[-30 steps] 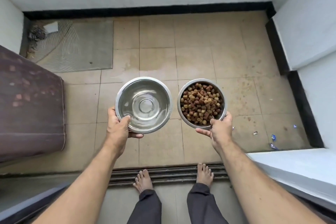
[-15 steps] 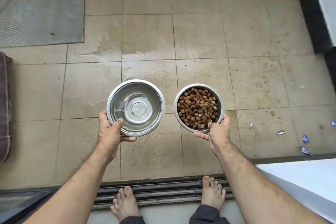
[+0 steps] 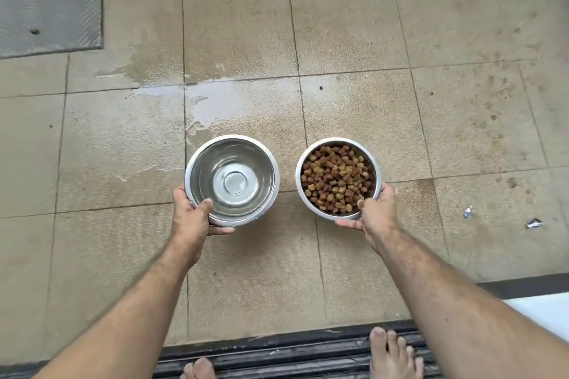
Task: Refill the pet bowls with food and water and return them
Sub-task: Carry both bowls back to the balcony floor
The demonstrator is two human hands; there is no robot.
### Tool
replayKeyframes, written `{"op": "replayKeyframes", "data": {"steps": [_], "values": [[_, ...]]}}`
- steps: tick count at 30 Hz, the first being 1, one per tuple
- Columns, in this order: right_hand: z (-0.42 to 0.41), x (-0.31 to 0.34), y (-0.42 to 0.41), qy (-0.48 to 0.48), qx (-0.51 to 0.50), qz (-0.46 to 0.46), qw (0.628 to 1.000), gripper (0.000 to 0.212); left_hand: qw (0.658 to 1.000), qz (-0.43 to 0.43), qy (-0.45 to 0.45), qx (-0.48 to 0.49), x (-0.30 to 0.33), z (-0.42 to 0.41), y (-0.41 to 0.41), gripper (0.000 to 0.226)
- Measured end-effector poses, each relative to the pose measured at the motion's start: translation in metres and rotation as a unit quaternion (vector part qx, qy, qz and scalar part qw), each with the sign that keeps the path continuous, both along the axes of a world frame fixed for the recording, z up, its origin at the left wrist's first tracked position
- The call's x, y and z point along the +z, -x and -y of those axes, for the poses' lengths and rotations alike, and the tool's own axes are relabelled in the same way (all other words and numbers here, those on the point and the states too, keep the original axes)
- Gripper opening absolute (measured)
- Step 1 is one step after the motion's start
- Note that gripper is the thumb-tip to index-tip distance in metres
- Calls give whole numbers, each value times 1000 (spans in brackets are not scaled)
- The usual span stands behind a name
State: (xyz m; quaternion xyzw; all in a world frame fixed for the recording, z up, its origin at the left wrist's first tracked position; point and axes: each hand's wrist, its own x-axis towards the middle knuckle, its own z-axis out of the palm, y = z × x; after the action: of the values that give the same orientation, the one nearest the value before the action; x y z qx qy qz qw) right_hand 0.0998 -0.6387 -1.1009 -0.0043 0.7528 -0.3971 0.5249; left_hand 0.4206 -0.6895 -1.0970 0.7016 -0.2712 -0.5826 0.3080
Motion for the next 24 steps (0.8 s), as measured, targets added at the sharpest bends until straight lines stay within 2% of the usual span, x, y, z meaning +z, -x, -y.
{"op": "replayKeyframes", "data": {"steps": [8, 24], "values": [[5, -16, 4, -5, 6, -3, 1000, 59, 1000, -4, -21, 2, -32, 4, 7, 37], [-1, -29, 0, -10, 31, -30, 999, 61, 999, -15, -22, 28, -52, -9, 10, 39]]}}
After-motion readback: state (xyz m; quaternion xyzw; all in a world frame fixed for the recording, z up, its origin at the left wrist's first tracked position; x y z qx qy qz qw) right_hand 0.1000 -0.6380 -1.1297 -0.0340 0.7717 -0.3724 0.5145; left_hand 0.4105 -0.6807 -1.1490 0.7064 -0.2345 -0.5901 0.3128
